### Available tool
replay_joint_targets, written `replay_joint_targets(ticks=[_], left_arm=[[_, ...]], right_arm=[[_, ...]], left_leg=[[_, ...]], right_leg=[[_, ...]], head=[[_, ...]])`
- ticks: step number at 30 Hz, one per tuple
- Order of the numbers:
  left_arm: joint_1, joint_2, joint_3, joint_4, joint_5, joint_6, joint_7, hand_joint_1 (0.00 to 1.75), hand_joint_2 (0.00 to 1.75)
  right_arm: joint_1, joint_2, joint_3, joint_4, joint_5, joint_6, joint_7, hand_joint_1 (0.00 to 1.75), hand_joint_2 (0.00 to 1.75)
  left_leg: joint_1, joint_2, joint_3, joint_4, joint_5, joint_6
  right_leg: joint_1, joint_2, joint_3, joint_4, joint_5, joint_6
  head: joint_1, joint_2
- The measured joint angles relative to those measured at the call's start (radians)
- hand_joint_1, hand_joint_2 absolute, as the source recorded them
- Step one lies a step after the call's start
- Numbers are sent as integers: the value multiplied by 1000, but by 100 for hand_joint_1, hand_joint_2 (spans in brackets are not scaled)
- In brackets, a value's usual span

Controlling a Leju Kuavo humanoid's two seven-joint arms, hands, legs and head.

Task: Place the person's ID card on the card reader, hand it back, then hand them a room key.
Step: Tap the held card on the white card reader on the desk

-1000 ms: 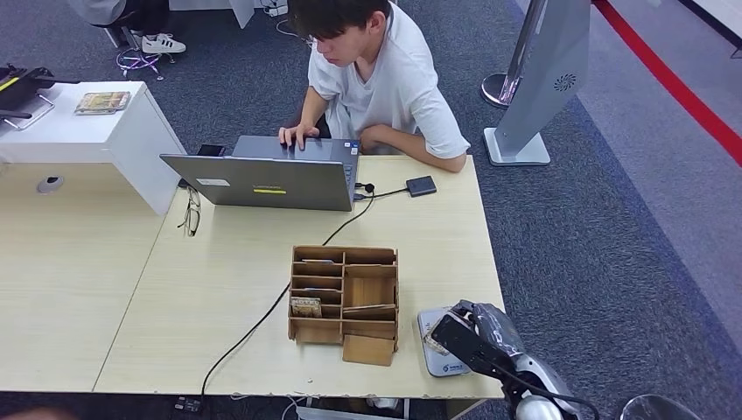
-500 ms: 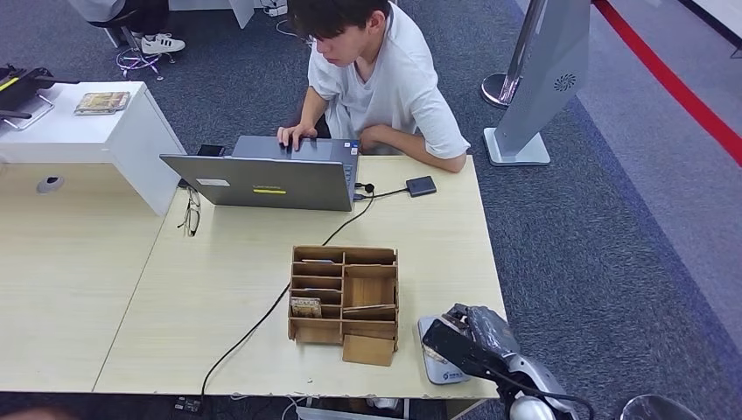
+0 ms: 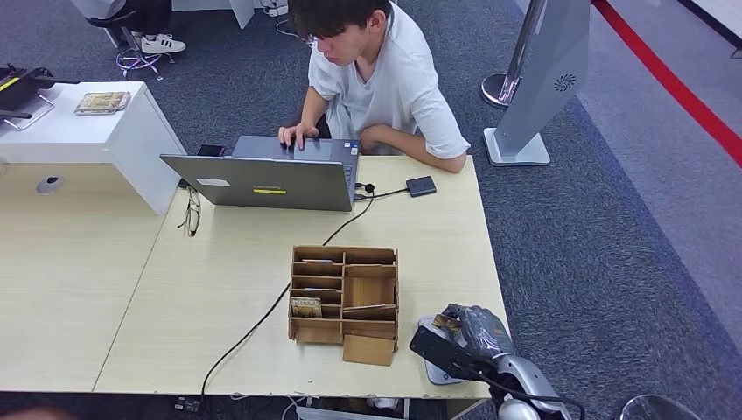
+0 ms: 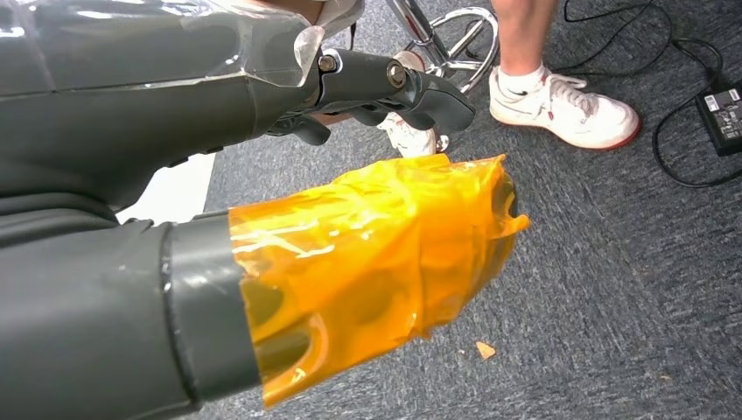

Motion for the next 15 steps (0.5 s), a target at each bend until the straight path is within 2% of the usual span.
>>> replay_joint_targets(ticks=[7, 15], left_arm=[[0, 0, 0, 0, 1, -4, 5, 0, 0], [0, 0, -4, -2, 8, -30, 34, 0, 0]], right_arm=[[-5, 1, 9, 7, 12, -4, 3, 175, 175], [-10, 18, 30, 21, 113, -33, 19, 175, 175]], left_leg=[[0, 0, 0, 0, 0, 0], [0, 0, 0, 0, 0, 0]], right_leg=[[0, 0, 0, 0, 0, 0], [0, 0, 0, 0, 0, 0]], head=[[0, 0], [0, 0]])
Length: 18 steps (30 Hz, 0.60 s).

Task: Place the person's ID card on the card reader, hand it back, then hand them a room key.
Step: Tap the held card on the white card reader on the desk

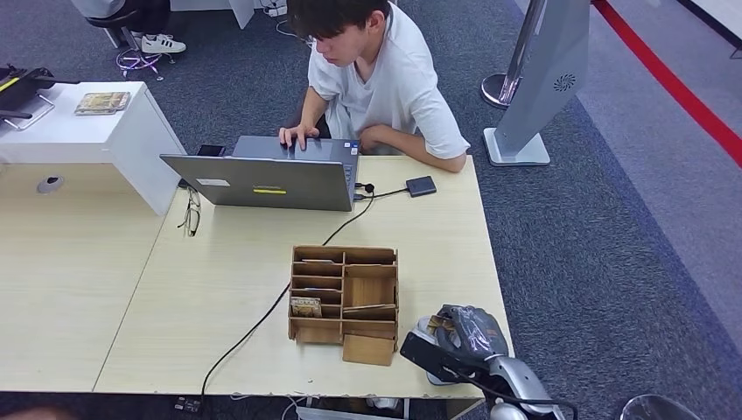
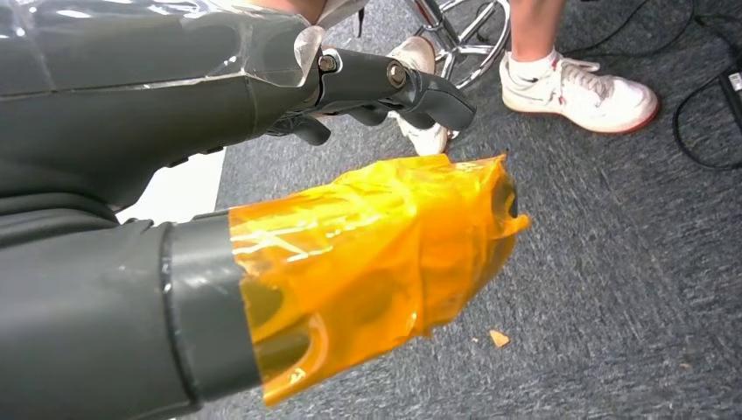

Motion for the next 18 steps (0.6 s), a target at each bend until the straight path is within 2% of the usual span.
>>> replay_joint_targets(ticks=[18], left_arm=[[-1, 0, -25, -34, 4, -28, 40, 0, 0]], right_arm=[[-38, 44, 19, 89, 146, -42, 41, 175, 175]], left_leg=[[0, 0, 1, 0, 0, 0]], right_leg=[[0, 0, 1, 0, 0, 0]], head=[[0, 0]])
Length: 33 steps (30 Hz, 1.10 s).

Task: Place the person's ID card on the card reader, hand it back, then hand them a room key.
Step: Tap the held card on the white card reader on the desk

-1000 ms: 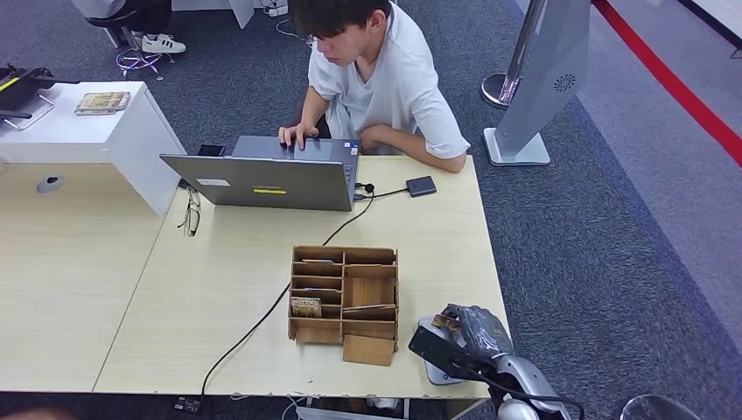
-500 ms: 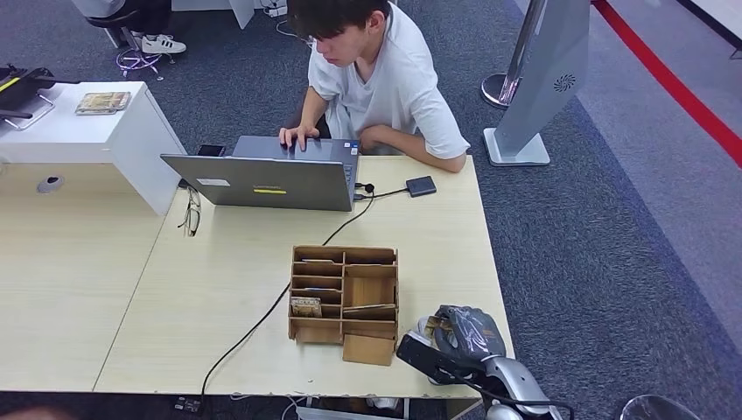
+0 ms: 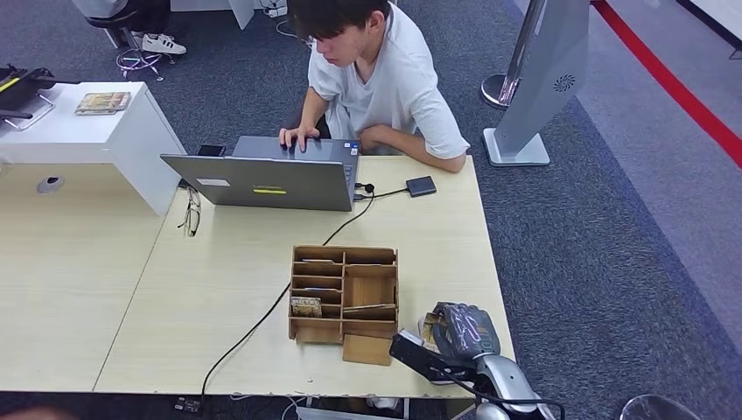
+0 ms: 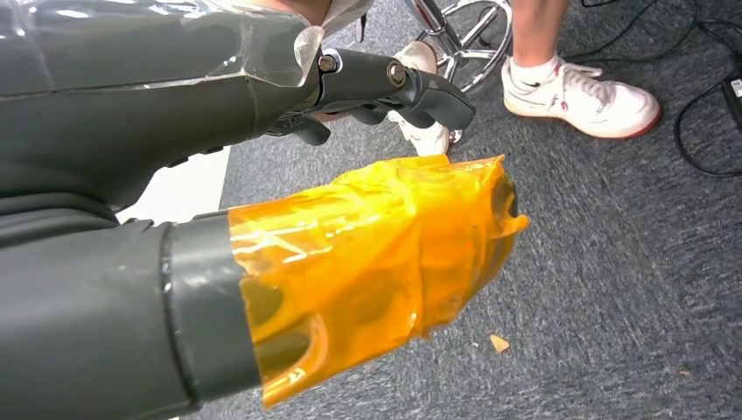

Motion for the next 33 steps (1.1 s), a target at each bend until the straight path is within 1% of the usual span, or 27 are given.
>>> replay_joint_targets(ticks=[5, 22, 33], left_arm=[[0, 0, -9, -13, 5, -8, 11, 0, 0], [2, 0, -21, -41, 19, -18, 31, 0, 0], [3, 0, -30, -52, 20, -23, 32, 0, 0]], right_arm=[[-9, 12, -2, 20, 37, -11, 8, 175, 175], [-22, 37, -16, 51, 101, -25, 11, 175, 175], [-24, 42, -18, 56, 114, -26, 11, 175, 175]], left_leg=[[0, 0, 0, 0, 0, 0], [0, 0, 1, 0, 0, 0], [0, 0, 1, 0, 0, 0]], right_leg=[[0, 0, 0, 0, 0, 0], [0, 0, 1, 0, 1, 1], [0, 0, 2, 0, 1, 1]], head=[[0, 0], [0, 0], [0, 0]])
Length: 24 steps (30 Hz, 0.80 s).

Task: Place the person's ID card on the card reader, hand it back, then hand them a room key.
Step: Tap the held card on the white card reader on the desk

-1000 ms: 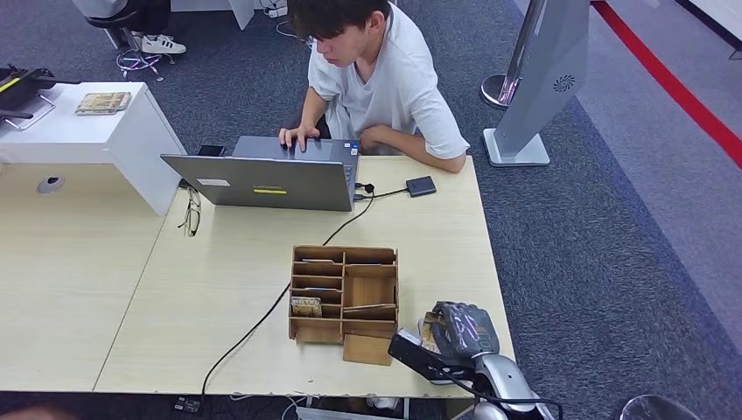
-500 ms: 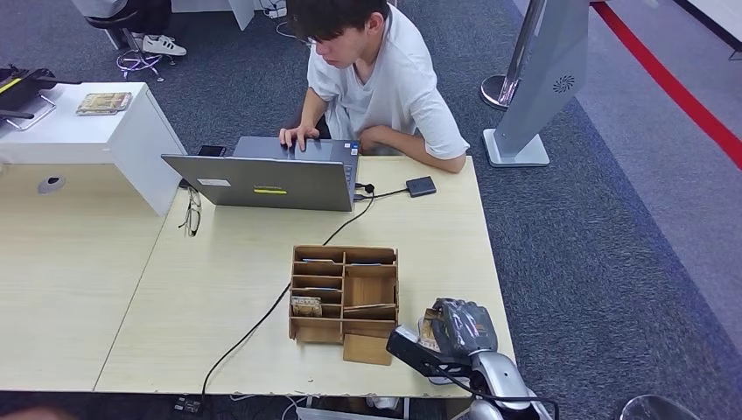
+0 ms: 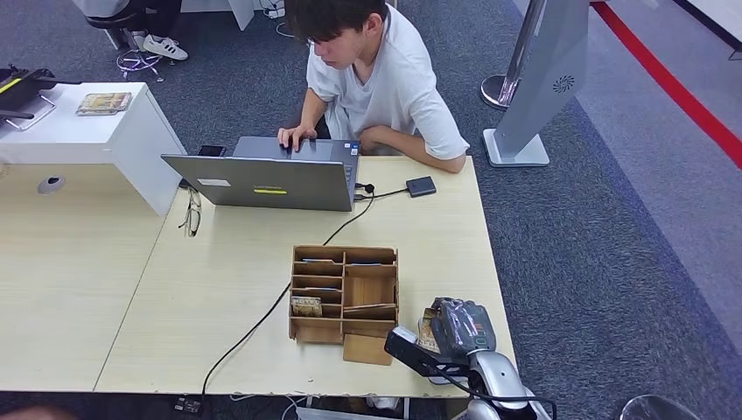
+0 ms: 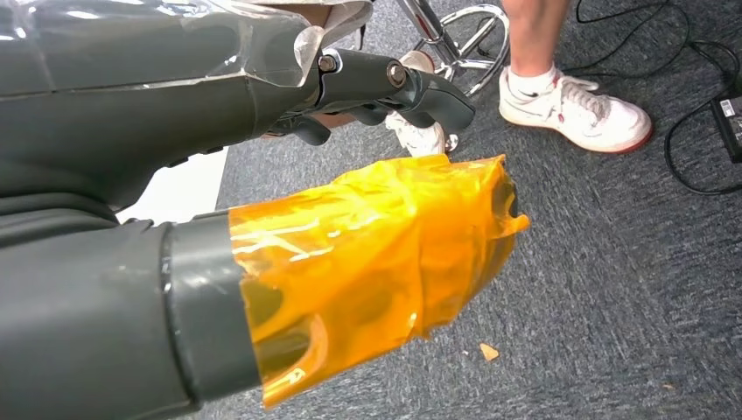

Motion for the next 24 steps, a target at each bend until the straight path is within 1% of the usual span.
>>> replay_joint_targets(ticks=[9, 16, 24], left_arm=[[0, 0, -2, -4, 0, -1, 2, 0, 0], [2, 0, -7, -15, 5, -12, 13, 0, 0], [3, 0, -14, -30, 11, -21, 25, 0, 0]], right_arm=[[0, 0, 0, 0, 5, -2, 1, 175, 175], [0, 4, 1, 11, 103, -30, 39, 175, 175], [0, 12, -2, 26, 152, -39, 48, 175, 175]], left_leg=[[0, 0, 0, 0, 0, 0], [0, 0, 0, 0, 0, 0], [0, 0, -1, 0, 0, 0]], right_leg=[[0, 0, 0, 0, 0, 0], [0, 0, 0, 0, 0, 0], [0, 0, 0, 0, 0, 0]], head=[[0, 0], [0, 0], [0, 0]])
